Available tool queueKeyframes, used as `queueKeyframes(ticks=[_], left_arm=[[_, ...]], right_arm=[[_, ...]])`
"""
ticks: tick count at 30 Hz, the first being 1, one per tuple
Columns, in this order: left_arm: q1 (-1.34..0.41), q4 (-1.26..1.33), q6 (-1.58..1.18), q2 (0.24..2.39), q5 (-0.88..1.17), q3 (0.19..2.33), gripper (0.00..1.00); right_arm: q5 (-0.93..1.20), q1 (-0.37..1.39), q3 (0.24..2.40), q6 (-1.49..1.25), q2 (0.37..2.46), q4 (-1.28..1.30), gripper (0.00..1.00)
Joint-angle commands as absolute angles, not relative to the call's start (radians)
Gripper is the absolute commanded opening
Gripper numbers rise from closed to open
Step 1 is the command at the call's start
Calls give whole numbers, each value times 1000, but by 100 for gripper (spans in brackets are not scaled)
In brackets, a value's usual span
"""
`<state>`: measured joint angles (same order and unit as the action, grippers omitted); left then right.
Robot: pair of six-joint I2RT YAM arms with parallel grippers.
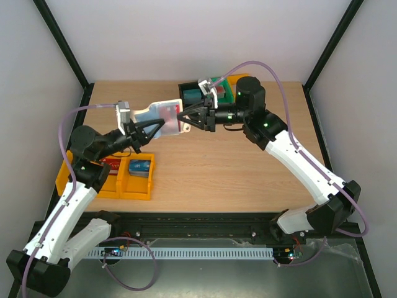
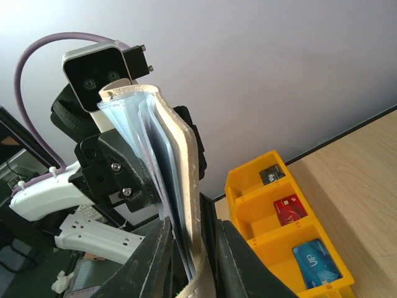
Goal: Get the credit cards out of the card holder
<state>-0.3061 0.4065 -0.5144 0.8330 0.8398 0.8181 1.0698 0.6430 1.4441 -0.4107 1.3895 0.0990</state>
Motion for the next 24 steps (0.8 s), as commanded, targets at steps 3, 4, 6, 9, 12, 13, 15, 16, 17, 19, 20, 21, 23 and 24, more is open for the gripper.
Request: queueKeyframes(ticks=[3, 4, 6, 9, 12, 13, 15, 16, 17, 19, 20, 21, 23, 24], left_arm=[[-301, 517, -540, 819, 910, 822, 2], [-300, 530, -545, 820, 924, 817, 2], [-301, 563, -558, 819, 951, 809, 2], [-300, 631, -587, 822, 1005, 803, 2], [-302, 650, -580, 821, 1056, 812, 2], [-303, 648, -575, 822, 1061, 813, 2], [-309, 645, -566, 822, 1059, 813, 2], [-311, 641, -562, 825, 1055, 812, 2], [-315, 634, -557, 827, 1047, 812, 2], [-320, 604, -544, 830, 1025, 812, 2], [-320, 592, -538, 830, 1015, 812, 2], [-321, 580, -533, 830, 1009, 812, 2], [-321, 556, -519, 827, 996, 811, 2], [-322, 550, -515, 826, 993, 809, 2]], right_arm=[[1074, 646, 1430, -372, 1378, 119, 20], [1082, 649, 1432, -373, 1382, 119, 21], [1086, 657, 1434, -371, 1384, 116, 22], [1080, 661, 1435, -367, 1382, 114, 22], [1071, 663, 1436, -365, 1380, 111, 23], [1069, 665, 1437, -366, 1380, 108, 24], [1069, 674, 1444, -369, 1385, 96, 29], [1073, 681, 1449, -372, 1390, 84, 32], [1082, 688, 1451, -375, 1394, 73, 33], [1109, 699, 1455, -393, 1406, 39, 35], [1123, 704, 1460, -401, 1410, 25, 37], [1133, 705, 1462, -407, 1411, 11, 38], [1149, 706, 1458, -421, 1405, -19, 39], [1154, 706, 1453, -426, 1402, -33, 40]])
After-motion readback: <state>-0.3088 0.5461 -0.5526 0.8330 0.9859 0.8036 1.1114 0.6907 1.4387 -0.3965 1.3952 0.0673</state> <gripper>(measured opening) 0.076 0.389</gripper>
